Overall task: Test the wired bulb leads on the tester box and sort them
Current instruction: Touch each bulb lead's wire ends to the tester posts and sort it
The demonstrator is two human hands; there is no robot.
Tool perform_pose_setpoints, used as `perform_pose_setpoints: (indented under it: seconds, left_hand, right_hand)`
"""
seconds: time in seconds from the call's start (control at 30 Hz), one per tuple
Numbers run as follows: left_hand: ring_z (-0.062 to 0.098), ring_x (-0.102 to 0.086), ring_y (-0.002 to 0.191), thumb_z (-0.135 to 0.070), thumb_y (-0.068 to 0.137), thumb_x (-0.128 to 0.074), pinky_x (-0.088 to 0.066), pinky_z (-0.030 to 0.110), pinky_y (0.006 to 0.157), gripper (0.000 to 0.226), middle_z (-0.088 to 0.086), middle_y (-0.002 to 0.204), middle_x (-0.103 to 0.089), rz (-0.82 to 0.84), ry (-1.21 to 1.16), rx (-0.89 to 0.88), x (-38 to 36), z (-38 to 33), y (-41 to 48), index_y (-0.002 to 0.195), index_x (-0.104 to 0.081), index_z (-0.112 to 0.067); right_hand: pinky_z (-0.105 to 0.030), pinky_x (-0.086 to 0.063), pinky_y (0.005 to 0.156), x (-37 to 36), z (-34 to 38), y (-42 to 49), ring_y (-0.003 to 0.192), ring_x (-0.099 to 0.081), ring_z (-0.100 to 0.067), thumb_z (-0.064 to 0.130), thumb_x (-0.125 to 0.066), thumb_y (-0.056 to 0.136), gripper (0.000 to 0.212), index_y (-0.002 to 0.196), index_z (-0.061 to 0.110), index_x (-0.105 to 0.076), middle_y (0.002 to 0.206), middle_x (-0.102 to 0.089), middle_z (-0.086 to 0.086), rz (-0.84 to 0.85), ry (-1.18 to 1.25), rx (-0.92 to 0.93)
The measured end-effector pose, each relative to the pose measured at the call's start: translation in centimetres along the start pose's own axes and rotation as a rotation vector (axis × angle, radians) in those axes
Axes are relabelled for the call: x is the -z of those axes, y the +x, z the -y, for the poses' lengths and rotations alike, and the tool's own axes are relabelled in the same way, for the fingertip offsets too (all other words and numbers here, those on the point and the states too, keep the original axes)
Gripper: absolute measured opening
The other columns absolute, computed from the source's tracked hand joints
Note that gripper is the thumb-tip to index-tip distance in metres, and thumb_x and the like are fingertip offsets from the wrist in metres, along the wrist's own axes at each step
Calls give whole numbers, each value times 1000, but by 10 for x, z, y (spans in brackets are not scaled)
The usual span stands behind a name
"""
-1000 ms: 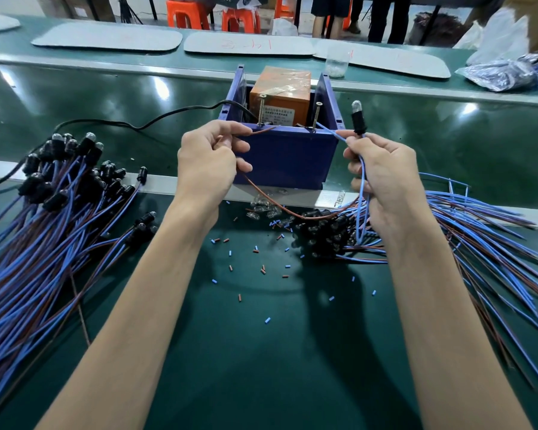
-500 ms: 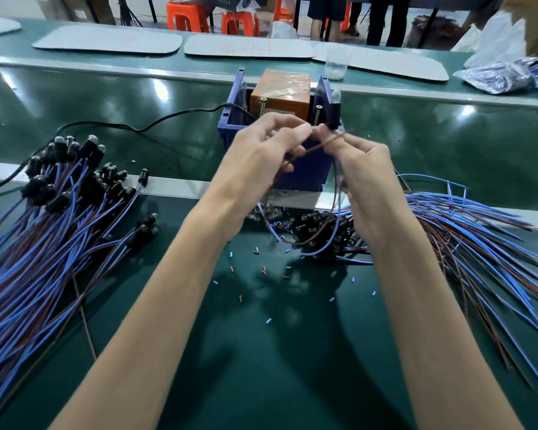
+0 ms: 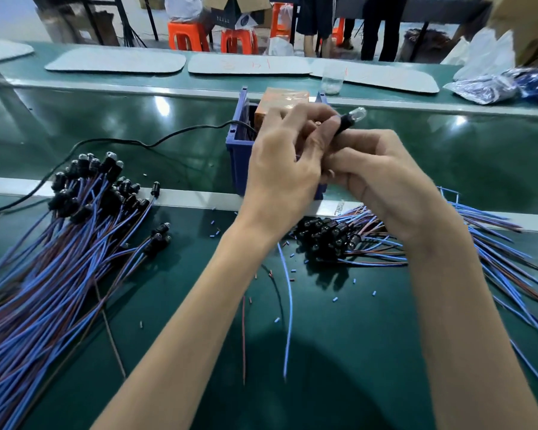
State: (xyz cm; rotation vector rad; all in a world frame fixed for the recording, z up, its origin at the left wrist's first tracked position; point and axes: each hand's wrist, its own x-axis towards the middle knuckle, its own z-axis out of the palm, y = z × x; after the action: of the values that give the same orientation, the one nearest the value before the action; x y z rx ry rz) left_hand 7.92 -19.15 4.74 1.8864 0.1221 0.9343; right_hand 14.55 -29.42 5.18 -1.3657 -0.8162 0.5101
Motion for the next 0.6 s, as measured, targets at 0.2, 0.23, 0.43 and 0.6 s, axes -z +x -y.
perform_pose_setpoints:
  seconds: [0.2,0.23,0.43,0.6]
  left_hand:
    - [21,-59,83,-5,87,-51,-49,38,77,11,-2,87,-60,135,281,-187,13,2,-4,97,-51,-10]
    - [19,-61,78,-1,87,-51,-50,38,75,14,-1,85,-62,181,326,-188,16,9,-10,99,-51,-8]
    - [13,-53,81,-13,94,-46,-41,21,75,18,-3,91,-57,409,341,-169,33,47,-73,107,-54,-3]
    - [23,-48,73,-21,100,-35,-41,32,70,33,10,84,-51,517,498,-189,41,68,-111,93,-57,2]
  right_hand:
    - [-19,-37,50,-9,-3,-10,52,-52,-8,46,-42,97,46,72,16,-65,63,-62,2,-201,-204,-18]
    - [-21,-35,50,-13,-10,-13,51,-48,-9,43,-42,99,45,72,12,-61,60,-59,0,-280,-318,23]
    - [-28,-23,54,-30,-61,-56,54,-33,-13,19,-51,99,42,59,22,-36,49,-36,6,-259,-688,82]
    - [-44,-38,61,-46,-90,-80,55,-42,-16,21,-44,99,35,65,22,-39,56,-45,3,-121,-693,51]
